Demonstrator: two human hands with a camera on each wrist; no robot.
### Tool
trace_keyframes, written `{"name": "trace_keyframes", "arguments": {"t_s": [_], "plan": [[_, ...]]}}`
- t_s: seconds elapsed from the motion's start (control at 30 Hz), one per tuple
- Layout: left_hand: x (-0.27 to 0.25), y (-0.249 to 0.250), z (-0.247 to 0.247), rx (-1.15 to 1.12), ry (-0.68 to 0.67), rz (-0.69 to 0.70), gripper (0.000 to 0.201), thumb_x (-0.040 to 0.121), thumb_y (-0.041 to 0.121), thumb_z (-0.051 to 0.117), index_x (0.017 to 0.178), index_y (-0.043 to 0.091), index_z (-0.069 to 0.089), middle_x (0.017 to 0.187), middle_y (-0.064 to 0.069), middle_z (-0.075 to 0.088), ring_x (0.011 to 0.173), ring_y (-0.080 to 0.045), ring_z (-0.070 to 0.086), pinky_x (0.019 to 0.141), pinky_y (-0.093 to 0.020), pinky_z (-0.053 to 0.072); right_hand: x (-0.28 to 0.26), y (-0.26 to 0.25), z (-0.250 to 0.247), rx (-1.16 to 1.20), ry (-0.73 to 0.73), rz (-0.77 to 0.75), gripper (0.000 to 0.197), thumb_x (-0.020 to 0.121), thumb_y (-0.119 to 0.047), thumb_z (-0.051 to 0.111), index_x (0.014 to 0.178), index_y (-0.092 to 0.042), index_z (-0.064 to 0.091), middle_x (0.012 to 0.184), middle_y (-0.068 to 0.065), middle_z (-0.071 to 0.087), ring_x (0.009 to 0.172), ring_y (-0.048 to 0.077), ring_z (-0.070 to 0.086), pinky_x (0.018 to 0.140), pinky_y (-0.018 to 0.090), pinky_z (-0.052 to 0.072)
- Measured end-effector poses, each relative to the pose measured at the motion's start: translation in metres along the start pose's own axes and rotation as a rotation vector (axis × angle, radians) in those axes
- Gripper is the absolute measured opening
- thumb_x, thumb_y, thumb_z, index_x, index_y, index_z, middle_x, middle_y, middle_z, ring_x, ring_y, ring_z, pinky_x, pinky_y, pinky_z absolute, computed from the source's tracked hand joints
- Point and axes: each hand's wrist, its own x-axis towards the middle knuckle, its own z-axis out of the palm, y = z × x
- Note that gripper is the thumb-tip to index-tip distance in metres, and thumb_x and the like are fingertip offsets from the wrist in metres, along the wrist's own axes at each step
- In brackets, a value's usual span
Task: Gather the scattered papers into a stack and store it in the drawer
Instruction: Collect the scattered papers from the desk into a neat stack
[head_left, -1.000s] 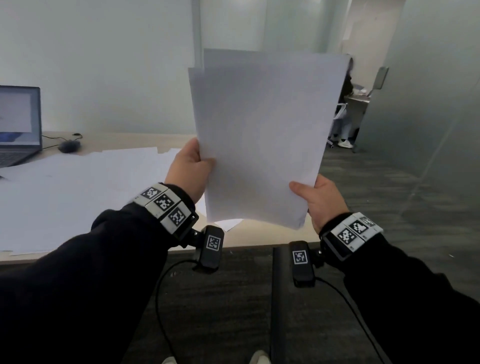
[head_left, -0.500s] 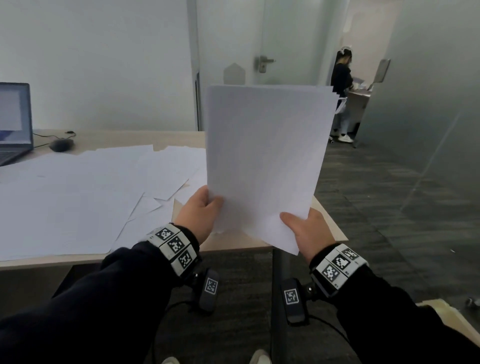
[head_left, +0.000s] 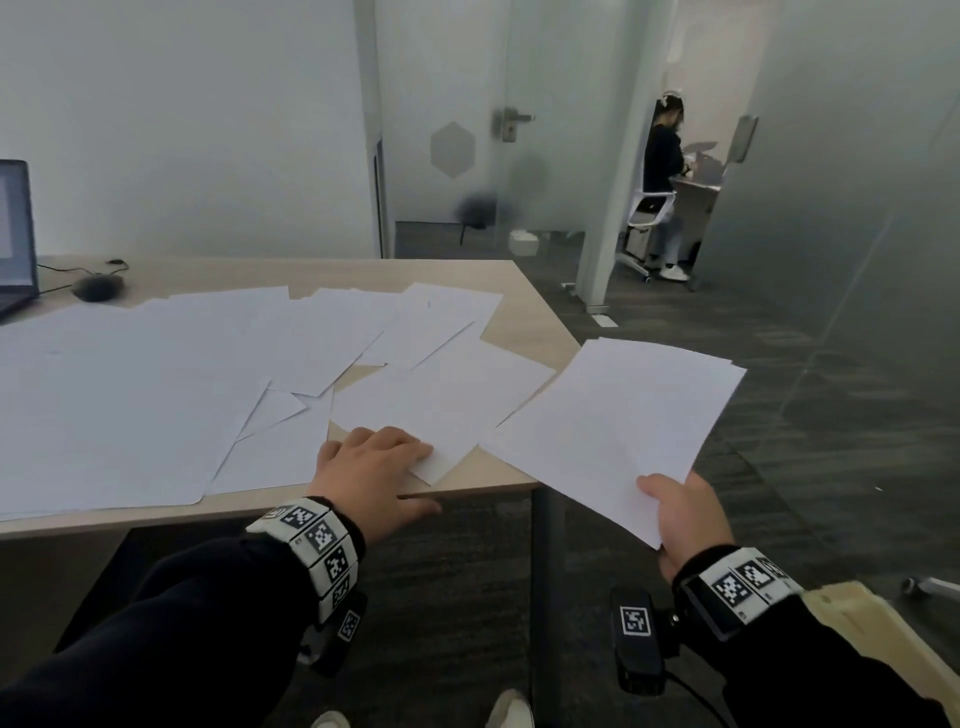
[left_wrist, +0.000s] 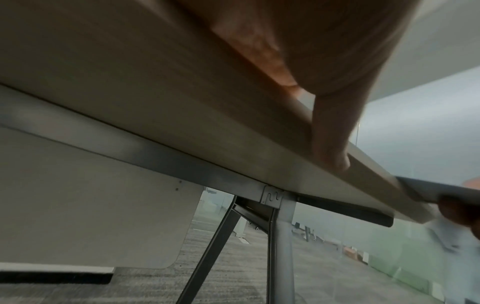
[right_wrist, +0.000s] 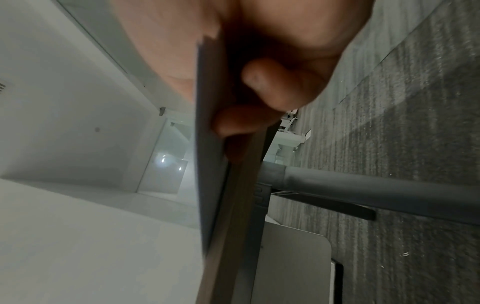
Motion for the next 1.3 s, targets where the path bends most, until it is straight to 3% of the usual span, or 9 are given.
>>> {"name": "trace_keyframes", "arguments": {"t_s": [0.2, 0.33, 0.5, 0.63, 0.73, 0.83, 0.97, 1.2, 1.3], "plan": [[-0.014, -0.009, 0.006, -0.253, 0.171, 0.134, 0.021, 0.091, 0.039, 0.050, 0.101, 0.039, 0.068, 0.094, 0.016, 0.055, 0.089, -0.012, 0.054, 0.079, -0.032, 0.045, -0.005, -0.005, -0.016, 0.020, 0.066, 0.014, 0.020, 0.090, 0.003, 0.052, 0.106, -0.005, 0.062, 0.090, 0.009, 0.069, 0.077, 0.028, 0.065, 0.063, 0.031, 0.049], [-0.013, -0.004, -0.009, -0.470, 0.261, -0.107, 0.030, 0.099, 0.036, 0.045, 0.072, 0.027, 0.054, 0.080, 0.007, 0.054, 0.074, -0.009, 0.051, 0.063, -0.024, 0.037, -0.014, -0.005, -0.014, 0.003, 0.037, 0.023, 0.022, 0.090, 0.003, 0.052, 0.106, -0.006, 0.063, 0.089, 0.006, 0.069, 0.075, 0.026, 0.065, 0.061, 0.031, 0.048], [-0.015, 0.016, -0.024, -0.712, 0.377, -0.251, 0.040, 0.099, 0.039, 0.045, 0.073, 0.010, 0.057, 0.065, -0.002, 0.057, 0.064, -0.021, 0.055, 0.057, -0.031, 0.039, -0.034, -0.001, 0.006, -0.054, -0.133, 0.082, 0.028, 0.091, 0.003, 0.052, 0.115, -0.007, 0.062, 0.105, 0.011, 0.070, 0.087, 0.028, 0.066, 0.064, 0.032, 0.049], [-0.022, 0.045, -0.023, -0.584, 0.255, -0.094, 0.033, 0.099, 0.044, 0.041, 0.099, 0.024, 0.068, 0.090, 0.012, 0.066, 0.086, -0.012, 0.060, 0.077, -0.029, 0.045, -0.052, -0.002, 0.033, -0.034, -0.230, 0.158, 0.024, 0.096, -0.009, 0.052, 0.118, -0.011, 0.062, 0.103, 0.010, 0.071, 0.089, 0.029, 0.067, 0.062, 0.032, 0.050], [-0.028, 0.063, -0.011, -0.479, 0.176, 0.033, 0.036, 0.099, 0.043, 0.042, 0.124, 0.029, 0.063, 0.121, 0.016, 0.063, 0.113, -0.010, 0.056, 0.098, -0.027, 0.040, -0.067, -0.008, 0.053, 0.028, -0.278, 0.240, 0.025, 0.100, -0.037, 0.052, 0.103, -0.017, 0.066, 0.091, 0.009, 0.076, 0.079, 0.029, 0.072, 0.056, 0.033, 0.053], [-0.032, 0.069, 0.005, -0.324, 0.108, 0.160, 0.048, 0.092, 0.055, 0.030, 0.124, 0.037, 0.061, 0.133, 0.016, 0.059, 0.127, -0.011, 0.050, 0.104, -0.032, 0.039, -0.073, -0.010, 0.070, 0.078, -0.344, 0.296, 0.049, 0.094, -0.058, 0.051, 0.104, -0.014, 0.071, 0.093, 0.013, 0.079, 0.090, 0.035, 0.075, 0.088, 0.052, 0.058], [-0.043, 0.061, 0.008, -0.244, -0.001, 0.277, 0.065, 0.081, 0.070, 0.023, 0.138, 0.047, 0.042, 0.148, 0.025, 0.039, 0.141, -0.004, 0.029, 0.110, -0.036, 0.026, -0.072, -0.005, 0.083, 0.049, -0.373, 0.274, 0.030, 0.095, -0.028, 0.060, 0.115, -0.007, 0.069, 0.102, 0.017, 0.077, 0.096, 0.036, 0.074, 0.092, 0.053, 0.056], [-0.054, -0.021, -0.012, -0.171, 0.114, -0.034, 0.082, 0.075, 0.085, 0.017, 0.145, 0.043, 0.030, 0.159, 0.018, 0.018, 0.147, -0.005, 0.007, 0.118, -0.041, 0.008, -0.074, -0.003, 0.090, -0.078, -0.405, 0.171, 0.015, 0.098, -0.008, 0.054, 0.106, -0.011, 0.066, 0.102, 0.009, 0.074, 0.092, 0.027, 0.070, 0.074, 0.037, 0.056], [-0.055, -0.067, -0.016, -0.052, 0.038, -0.231, 0.093, 0.071, 0.089, 0.011, 0.150, 0.041, 0.015, 0.162, 0.014, 0.003, 0.149, -0.010, -0.003, 0.119, -0.045, 0.004, -0.076, 0.000, 0.096, -0.057, -0.395, 0.167, 0.015, 0.097, -0.005, 0.053, 0.101, -0.011, 0.066, 0.099, 0.009, 0.075, 0.088, 0.027, 0.072, 0.073, 0.037, 0.057]]}}
